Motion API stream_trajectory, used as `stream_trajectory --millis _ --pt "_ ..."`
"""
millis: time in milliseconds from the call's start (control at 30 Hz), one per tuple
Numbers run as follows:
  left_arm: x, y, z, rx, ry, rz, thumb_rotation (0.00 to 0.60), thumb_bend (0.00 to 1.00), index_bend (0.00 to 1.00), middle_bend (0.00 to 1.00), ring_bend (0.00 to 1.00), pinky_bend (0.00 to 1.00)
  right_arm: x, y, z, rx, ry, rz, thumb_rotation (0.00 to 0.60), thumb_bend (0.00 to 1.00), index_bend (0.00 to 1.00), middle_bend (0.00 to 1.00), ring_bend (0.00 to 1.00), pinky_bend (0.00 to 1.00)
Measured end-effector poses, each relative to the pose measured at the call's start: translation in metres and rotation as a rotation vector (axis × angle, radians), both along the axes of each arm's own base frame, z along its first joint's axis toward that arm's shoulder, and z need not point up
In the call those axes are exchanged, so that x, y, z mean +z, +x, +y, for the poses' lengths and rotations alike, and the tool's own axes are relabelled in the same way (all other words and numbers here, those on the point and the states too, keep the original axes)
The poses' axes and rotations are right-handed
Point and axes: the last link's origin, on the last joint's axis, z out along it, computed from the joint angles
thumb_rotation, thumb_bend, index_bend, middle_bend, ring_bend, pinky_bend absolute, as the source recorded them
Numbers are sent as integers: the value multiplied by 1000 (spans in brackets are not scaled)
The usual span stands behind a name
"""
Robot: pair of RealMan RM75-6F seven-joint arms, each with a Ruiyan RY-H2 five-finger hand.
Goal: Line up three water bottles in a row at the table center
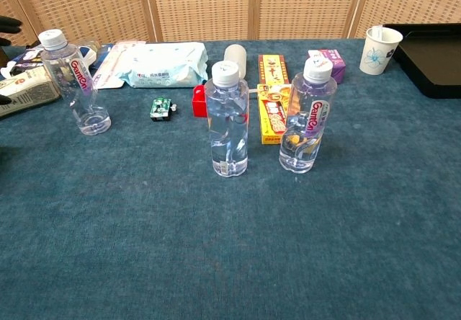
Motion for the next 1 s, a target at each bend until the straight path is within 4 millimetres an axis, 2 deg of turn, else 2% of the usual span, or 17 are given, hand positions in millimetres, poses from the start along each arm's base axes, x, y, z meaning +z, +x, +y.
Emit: stream_trajectory --millis 267,500,633,833,900,967,1000 --pt "-43 12 17 30 -43 -66 600 16 0 0 0 0 2 1 1 14 -1 -10 600 19 115 123 108 97" --pt "-60 25 24 31 -56 -126 600 18 0 0 0 0 3 2 1 22 1 -17 600 19 115 125 109 97" --pt "-65 25 26 44 -58 -127 600 83 0 0 0 14 4 2 1 25 1 -28 600 19 114 125 109 97" --pt "-73 31 30 44 -28 -164 600 235 3 15 29 254 7 2 1 30 -6 -45 600 19 115 126 109 97" --pt "-74 33 31 39 -10 -179 600 264 75 90 100 323 7 2 1 31 -6 -49 600 19 115 128 109 97" --pt "-75 34 32 36 13 -188 600 291 225 209 178 400 7 2 2 33 -4 -52 600 19 114 129 109 97" --pt "-75 34 32 37 20 -185 600 297 261 233 193 415 7 3 2 34 -2 -52 600 19 114 129 109 97"
